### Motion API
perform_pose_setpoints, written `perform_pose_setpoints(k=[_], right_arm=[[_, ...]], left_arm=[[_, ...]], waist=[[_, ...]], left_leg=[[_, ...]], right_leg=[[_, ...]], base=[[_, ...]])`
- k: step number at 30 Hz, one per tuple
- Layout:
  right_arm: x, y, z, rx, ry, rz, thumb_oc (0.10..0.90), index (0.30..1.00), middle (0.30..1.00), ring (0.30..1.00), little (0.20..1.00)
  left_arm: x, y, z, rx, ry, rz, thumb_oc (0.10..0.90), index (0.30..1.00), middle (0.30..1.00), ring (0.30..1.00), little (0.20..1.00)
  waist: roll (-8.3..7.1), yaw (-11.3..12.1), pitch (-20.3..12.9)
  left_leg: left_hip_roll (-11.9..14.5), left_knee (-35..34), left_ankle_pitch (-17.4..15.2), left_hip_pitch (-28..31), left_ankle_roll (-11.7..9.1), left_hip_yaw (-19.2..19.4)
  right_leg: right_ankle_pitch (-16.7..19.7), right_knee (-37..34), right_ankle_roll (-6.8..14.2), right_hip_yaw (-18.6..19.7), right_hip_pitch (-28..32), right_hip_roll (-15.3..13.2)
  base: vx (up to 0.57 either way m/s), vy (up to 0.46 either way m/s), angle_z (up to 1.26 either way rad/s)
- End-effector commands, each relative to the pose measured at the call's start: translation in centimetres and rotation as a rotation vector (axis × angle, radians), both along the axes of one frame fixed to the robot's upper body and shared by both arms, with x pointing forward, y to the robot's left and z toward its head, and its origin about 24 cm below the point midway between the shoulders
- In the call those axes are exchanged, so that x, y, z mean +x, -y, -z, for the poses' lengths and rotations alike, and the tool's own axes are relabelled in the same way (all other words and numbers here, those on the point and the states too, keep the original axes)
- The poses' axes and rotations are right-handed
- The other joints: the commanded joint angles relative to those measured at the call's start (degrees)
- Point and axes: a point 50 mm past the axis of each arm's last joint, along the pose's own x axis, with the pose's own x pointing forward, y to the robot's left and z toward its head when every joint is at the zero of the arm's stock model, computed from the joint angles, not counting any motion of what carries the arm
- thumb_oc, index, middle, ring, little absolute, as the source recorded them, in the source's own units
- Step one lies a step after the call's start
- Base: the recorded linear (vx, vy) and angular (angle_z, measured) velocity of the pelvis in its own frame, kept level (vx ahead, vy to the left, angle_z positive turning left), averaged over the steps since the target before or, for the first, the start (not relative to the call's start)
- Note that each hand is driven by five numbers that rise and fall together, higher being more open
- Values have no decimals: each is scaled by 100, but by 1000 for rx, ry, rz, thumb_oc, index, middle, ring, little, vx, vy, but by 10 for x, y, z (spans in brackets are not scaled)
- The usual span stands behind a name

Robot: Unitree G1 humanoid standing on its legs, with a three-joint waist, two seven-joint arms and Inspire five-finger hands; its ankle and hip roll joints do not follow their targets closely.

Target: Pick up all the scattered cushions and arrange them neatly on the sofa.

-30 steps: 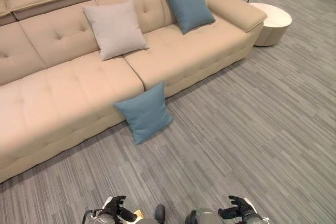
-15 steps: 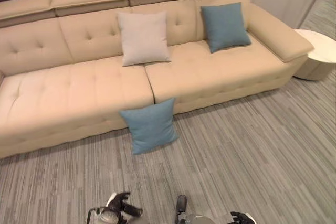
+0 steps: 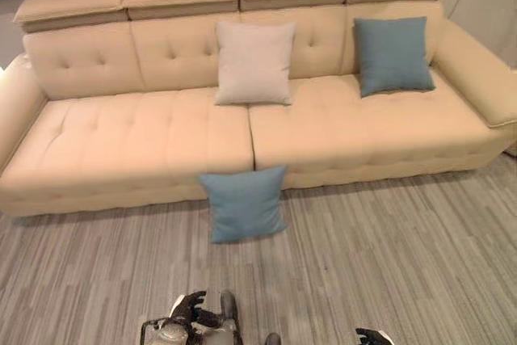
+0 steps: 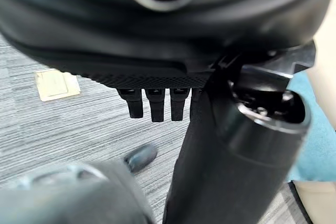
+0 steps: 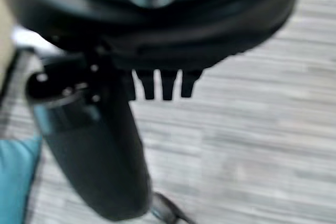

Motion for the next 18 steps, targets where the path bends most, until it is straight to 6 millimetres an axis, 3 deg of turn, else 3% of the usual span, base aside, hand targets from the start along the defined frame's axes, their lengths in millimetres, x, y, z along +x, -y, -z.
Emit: perform_pose_setpoints(k=[1,3,4,5,7,9,12,15,18], right_arm=[[6,9,-5,-11,57,14,800,900,900,900,900],[9,8,-6,-6,64,7,800,900,900,900,900],[15,7,-7,-5,81,-1,800,900,900,900,900],[18,6,-8,-3,90,0,800,900,900,900,900],[20,4,-8,4,97,-8,800,900,900,900,900],[21,4,-9,4,100,-12,800,900,900,900,900],[23,5,-9,5,107,-13,800,900,900,900,900],[24,5,-10,6,107,-14,800,900,900,900,900],[19,7,-9,3,97,-6,800,900,900,900,900]], left_arm=[[-10,-26,-3,89,-35,24,800,900,900,900,900],[-8,-28,-4,91,-28,18,800,900,900,900,900],[-1,-30,-7,97,-4,13,800,900,900,900,900],[1,-31,-8,102,1,14,800,900,900,900,900],[2,-32,-8,102,6,12,800,900,900,900,900],[2,-32,-9,101,8,12,800,900,900,900,900],[4,-31,-9,99,15,19,800,900,900,900,900],[3,-29,-8,102,4,42,800,900,900,900,900],[1,-28,-7,99,-2,50,800,900,900,900,900]], waist=[[-149,195,5],[-140,194,33],[-134,142,135],[-98,114,182],[-16,73,236],[16,43,237],[27,-54,286],[-59,-235,347],[-82,-264,349]], left_leg=[[-116,357,-624,139,242,-70],[-149,360,-708,240,313,-108],[-213,398,-820,407,444,-229],[-219,400,-856,479,491,-298],[-230,311,-908,693,523,-463],[-240,224,-897,790,508,-576],[-340,44,-902,1000,460,-855],[-558,-112,-964,1231,419,-1257],[-632,-73,-1050,1280,411,-1364]], right_leg=[[-571,1451,898,211,-88,-982],[-434,1885,978,190,-300,-1085],[47,2612,1150,253,-649,-1231],[189,2984,1175,310,-849,-1236],[145,3213,1131,411,-1148,-1187],[81,3092,1062,457,-1284,-1085],[-67,2318,940,646,-1499,-850],[256,1410,979,1173,-1855,-544],[264,1128,959,1189,-1643,-561]], base=[[187,148,-5],[161,139,-3],[128,128,8],[128,127,23],[181,67,51],[183,22,46],[204,-22,48],[236,-36,40],[172,-52,60]])
